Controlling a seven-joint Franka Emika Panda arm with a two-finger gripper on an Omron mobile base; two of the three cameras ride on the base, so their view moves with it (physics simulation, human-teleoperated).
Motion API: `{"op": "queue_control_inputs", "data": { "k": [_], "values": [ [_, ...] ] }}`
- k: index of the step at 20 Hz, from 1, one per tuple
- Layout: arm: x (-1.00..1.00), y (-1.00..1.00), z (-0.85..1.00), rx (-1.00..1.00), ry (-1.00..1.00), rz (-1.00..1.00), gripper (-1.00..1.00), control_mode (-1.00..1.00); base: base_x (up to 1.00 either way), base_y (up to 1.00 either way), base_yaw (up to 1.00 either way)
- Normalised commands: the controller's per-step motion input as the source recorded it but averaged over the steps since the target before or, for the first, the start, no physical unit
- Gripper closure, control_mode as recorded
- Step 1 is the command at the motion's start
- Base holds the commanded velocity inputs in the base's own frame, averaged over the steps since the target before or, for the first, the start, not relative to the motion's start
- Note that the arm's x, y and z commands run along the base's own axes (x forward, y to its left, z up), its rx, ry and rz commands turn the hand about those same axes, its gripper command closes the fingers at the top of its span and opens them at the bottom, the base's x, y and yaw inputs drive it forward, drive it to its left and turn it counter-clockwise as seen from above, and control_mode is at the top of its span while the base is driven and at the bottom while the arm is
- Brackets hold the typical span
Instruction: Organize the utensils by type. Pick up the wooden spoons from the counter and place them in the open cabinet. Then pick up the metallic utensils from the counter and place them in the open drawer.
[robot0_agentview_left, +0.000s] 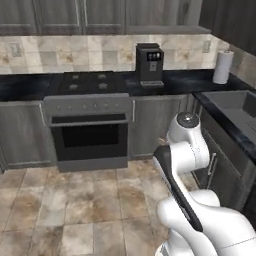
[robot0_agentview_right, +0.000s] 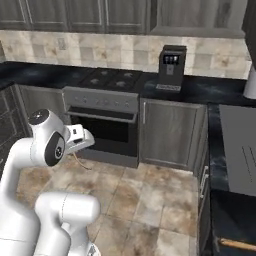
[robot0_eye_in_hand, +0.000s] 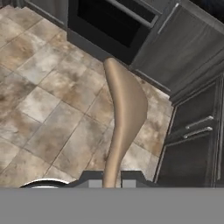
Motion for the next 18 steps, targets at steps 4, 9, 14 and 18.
{"op": "queue_control_inputs", "data": {
  "k": [4,9,14,18],
  "values": [
    [0.0,0.0,0.0,0.0,0.0,0.0,1.0,1.0,0.63,0.15,0.58],
    [0.0,0.0,0.0,0.0,0.0,0.0,1.0,1.0,0.88,0.05,0.14],
    [0.0,0.0,0.0,0.0,0.0,0.0,1.0,1.0,0.99,0.0,-0.05],
    [0.0,0.0,0.0,0.0,0.0,0.0,1.0,1.0,0.93,-0.04,-0.13]
  ]
}}
